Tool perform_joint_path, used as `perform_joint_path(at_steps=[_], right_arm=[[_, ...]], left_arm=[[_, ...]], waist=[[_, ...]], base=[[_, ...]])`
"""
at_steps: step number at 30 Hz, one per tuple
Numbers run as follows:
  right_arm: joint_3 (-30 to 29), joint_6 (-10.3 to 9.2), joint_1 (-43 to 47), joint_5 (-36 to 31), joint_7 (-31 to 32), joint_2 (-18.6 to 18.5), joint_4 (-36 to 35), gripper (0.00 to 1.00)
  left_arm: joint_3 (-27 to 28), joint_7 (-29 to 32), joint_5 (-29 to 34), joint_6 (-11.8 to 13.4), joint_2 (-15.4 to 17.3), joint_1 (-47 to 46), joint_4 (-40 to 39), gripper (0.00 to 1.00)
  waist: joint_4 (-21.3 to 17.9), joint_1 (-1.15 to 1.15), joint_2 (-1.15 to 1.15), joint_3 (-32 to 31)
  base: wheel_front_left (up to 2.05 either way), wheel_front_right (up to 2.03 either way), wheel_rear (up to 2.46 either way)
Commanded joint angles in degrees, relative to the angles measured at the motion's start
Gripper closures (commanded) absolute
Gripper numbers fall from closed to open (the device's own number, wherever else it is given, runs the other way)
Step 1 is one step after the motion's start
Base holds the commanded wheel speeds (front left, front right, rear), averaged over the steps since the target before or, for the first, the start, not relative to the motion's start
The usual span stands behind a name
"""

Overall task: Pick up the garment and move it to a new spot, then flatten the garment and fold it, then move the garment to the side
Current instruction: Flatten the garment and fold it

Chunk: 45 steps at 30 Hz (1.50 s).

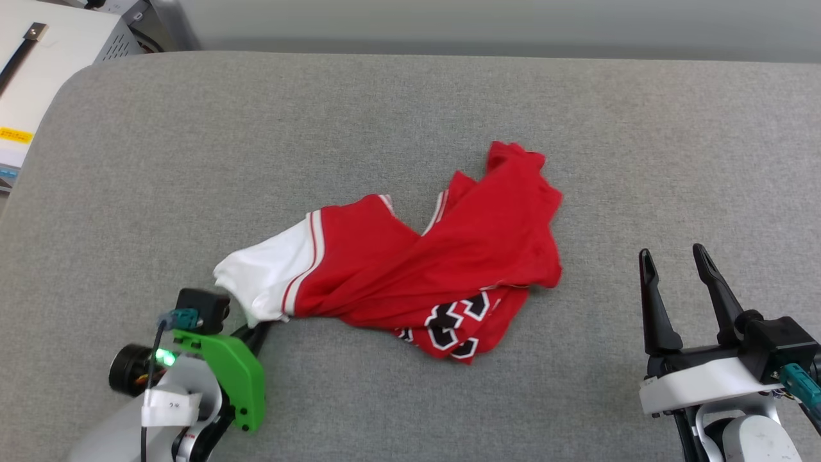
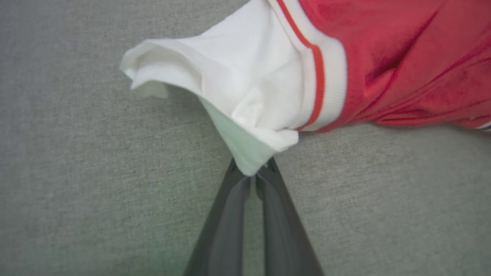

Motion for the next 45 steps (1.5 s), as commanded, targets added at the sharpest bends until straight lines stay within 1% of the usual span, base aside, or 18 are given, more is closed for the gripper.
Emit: perform_joint_path(at_steps=[1,6,7,8,11,14,18,20,24,27,30,32,37,40,42,45], right_arm=[[-0.06,-0.04,0.66,-0.36,-0.34,-0.12,0.15,0.00],[-0.30,-0.04,1.34,-0.57,-0.34,-0.12,0.46,0.00],[-0.32,-0.04,1.55,-0.58,-0.34,-0.12,0.52,0.00],[-0.30,-0.04,1.75,-0.59,-0.34,-0.12,0.61,0.00],[-0.22,-0.04,2.16,-0.49,-0.34,-0.12,0.81,0.00],[-0.83,-0.04,2.76,-0.23,-0.34,-0.12,0.78,0.00],[-1.70,-0.04,3.27,-0.52,-0.34,-0.12,0.21,0.00],[-2.33,-0.04,3.23,-0.89,-0.34,-0.12,-0.35,0.00],[-3.51,-0.04,2.16,-2.47,-0.34,-0.12,-1.60,0.00],[-4.36,-0.04,0.18,-3.73,-0.34,-0.44,-2.85,0.00],[-4.49,-0.04,-3.08,-3.90,-0.34,-2.38,-3.77,0.00],[-4.66,-0.04,-5.64,-2.69,-0.34,-3.59,-3.45,0.00],[-1.07,-0.04,-13.01,-1.49,-0.34,-9.87,-0.93,0.00],[3.38,-0.04,-18.04,1.12,-0.34,-14.13,2.68,0.00],[7.39,-0.04,-21.70,2.84,0.72,-17.32,5.14,0.00],[14.29,-0.04,-27.20,7.14,6.83,-21.41,6.98,0.00]], left_arm=[[0.19,-0.30,-0.91,-0.18,0.39,1.40,1.33,1.00],[-0.04,-1.41,-1.92,-1.22,-1.44,3.02,4.84,1.00],[0.10,-2.12,-2.00,-1.25,-1.97,3.13,5.43,0.73],[0.39,-3.32,-1.80,-0.96,-2.44,3.06,5.86,0.00],[2.20,-6.67,-0.89,0.88,-3.43,2.94,6.21,0.00],[6.18,-8.25,1.63,4.55,-3.99,3.10,4.86,0.00],[16.83,-8.37,9.76,9.40,-4.50,5.55,-3.05,0.00],[21.43,-8.38,14.17,11.05,-5.06,8.28,-7.37,0.00],[28.65,-8.39,21.66,12.36,-6.83,13.44,-14.52,0.00],[32.32,-8.39,26.35,13.13,-8.77,16.55,-19.12,0.00],[35.48,-8.39,31.13,13.33,-10.96,19.07,-22.90,0.00],[37.30,-8.39,33.91,12.95,-12.34,20.30,-24.59,0.00],[41.02,-8.40,38.81,10.88,-16.60,22.29,-26.73,0.00],[43.15,-8.40,40.98,8.93,-19.06,22.82,-26.81,0.00],[44.25,-8.40,42.28,7.64,-20.56,23.01,-26.83,0.00],[45.66,-8.40,44.23,5.84,-22.82,23.09,-26.92,0.00]], waist=[[0.12,0.00,0.00,-0.30],[0.74,0.00,0.00,-1.33],[0.92,0.00,0.00,-1.67],[1.07,0.00,0.00,-2.05],[1.41,0.00,0.00,-3.21],[2.01,0.00,0.00,-4.50],[2.75,0.00,0.00,-5.79],[2.95,0.00,0.00,-6.30],[3.15,0.00,0.00,-6.75],[3.18,0.00,0.00,-6.64],[3.22,0.00,0.00,-6.19],[3.30,0.00,0.00,-5.83],[3.91,0.00,0.00,-4.67],[4.53,0.00,0.00,-3.84],[5.04,0.00,0.00,-3.19],[5.94,0.00,0.00,-2.13]], base=[[0.00,0.00,0.00],[0.00,0.00,0.00],[0.00,0.00,0.00],[0.00,0.00,0.00],[0.00,0.00,0.00],[0.00,0.00,0.00],[0.00,0.00,0.00],[0.00,0.00,0.00],[0.00,0.00,0.00],[0.00,0.00,0.00],[0.00,0.00,0.00],[0.00,0.00,0.00],[0.00,0.00,0.00],[0.00,0.00,0.00],[0.00,0.00,0.00],[0.00,0.00,0.00]])
